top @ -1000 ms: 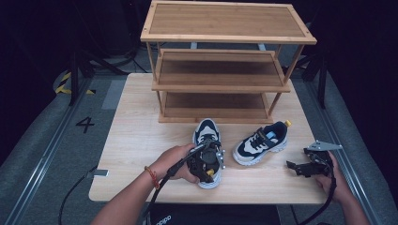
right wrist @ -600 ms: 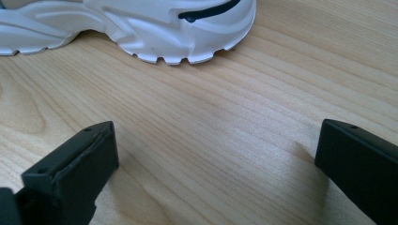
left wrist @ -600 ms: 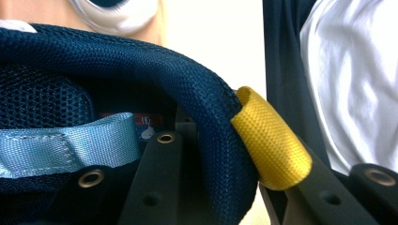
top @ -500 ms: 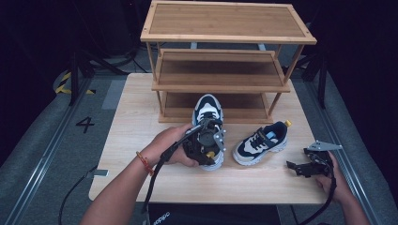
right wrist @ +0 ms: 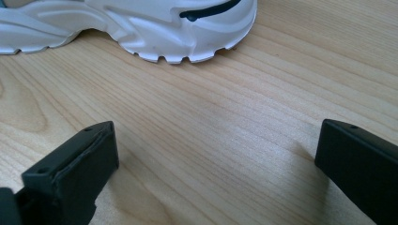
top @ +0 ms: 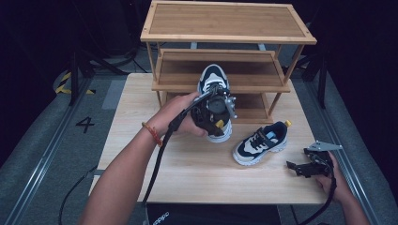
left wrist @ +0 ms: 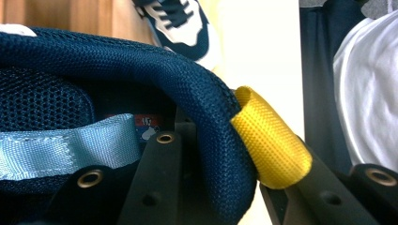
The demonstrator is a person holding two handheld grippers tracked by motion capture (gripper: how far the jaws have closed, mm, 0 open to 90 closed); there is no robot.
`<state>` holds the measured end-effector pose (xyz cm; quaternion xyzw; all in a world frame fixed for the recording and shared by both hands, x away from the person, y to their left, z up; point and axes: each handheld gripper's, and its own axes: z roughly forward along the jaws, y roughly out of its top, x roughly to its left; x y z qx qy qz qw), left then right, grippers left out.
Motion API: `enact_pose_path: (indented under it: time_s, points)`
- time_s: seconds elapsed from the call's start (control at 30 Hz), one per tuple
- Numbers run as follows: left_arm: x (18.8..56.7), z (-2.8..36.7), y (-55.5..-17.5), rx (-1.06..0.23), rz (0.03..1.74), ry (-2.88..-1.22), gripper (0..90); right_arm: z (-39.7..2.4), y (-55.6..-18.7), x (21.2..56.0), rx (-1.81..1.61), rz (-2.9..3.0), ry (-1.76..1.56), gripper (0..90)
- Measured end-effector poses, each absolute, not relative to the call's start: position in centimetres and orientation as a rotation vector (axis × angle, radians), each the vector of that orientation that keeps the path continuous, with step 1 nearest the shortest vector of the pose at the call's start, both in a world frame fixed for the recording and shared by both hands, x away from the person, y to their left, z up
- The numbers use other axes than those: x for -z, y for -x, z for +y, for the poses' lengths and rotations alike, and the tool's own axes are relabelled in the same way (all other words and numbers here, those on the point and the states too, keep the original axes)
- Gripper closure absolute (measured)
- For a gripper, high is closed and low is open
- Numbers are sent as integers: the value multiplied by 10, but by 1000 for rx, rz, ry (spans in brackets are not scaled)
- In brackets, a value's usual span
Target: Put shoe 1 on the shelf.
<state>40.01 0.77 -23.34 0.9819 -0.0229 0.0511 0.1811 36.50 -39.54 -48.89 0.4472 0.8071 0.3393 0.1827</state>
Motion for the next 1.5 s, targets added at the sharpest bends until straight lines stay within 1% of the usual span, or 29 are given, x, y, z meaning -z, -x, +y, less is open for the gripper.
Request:
enact_pose_path:
  time_s: [0.07,0.13,0.17,0.2,0.27,0.37,0.4,0.5,0.53,0.7,0.8,0.87,0.93,1.03,1.17,1.23,1.3,1.37,1.43,1.5]
  points:
    - [229,5,-404,-153,-59,-2783,754,-395,-365,489,-958,2277,-1262,1]
    - [220,-1,-421,-160,-47,-2814,754,-395,-365,489,-957,2278,-1262,1]
    - [220,-1,-421,-160,-47,-2814,753,-395,-365,489,-957,2278,-1262,1]
    - [216,-3,-432,-159,-34,-2811,753,-396,-365,489,-955,2278,-1259,1]
    - [215,-4,-438,-166,-39,-2815,753,-395,-365,489,-955,2279,-1262,1]
    - [211,-8,-456,-207,-121,-2837,739,-396,-364,489,-955,2280,-1260,1]
    - [210,-9,-462,-200,-134,-2842,736,-396,-364,489,-955,2280,-1260,1]
    - [209,-11,-479,-199,-100,-2822,750,-396,-364,489,-955,2280,-1260,1]
    - [209,-11,-479,-199,-100,-2822,744,-396,-364,489,-955,2280,-1260,1]
    - [214,-12,-505,-181,-21,-2853,730,-396,-364,489,-955,2283,-1255,1]
    - [215,-10,-517,-189,9,-2884,725,-396,-364,489,-955,2284,-1255,1]
    - [215,-9,-523,-221,14,-2909,713,-396,-364,489,-955,2284,-1254,1]
    - [213,-7,-528,-213,17,-2895,698,-396,-364,489,-955,2285,-1254,1]
    - [211,-2,-534,-235,55,-2849,652,-396,-364,489,-955,2284,-1254,1]
    - [209,3,-535,-316,123,-2782,553,-396,-364,489,-955,2284,-1254,1]
    - [210,7,-530,-391,153,-2739,520,-396,-364,489,-955,2284,-1254,1]
    - [211,9,-526,-439,173,-2711,444,-396,-364,489,-955,2284,-1255,1]
    - [213,14,-521,-502,201,-2664,432,-396,-364,489,-953,2282,-1257,2]
    - [214,19,-518,-536,222,-2626,401,-396,-364,489,-952,2281,-1258,3]
    - [214,25,-514,-560,291,-2559,345,-395,-363,489,-950,2278,-1258,4]
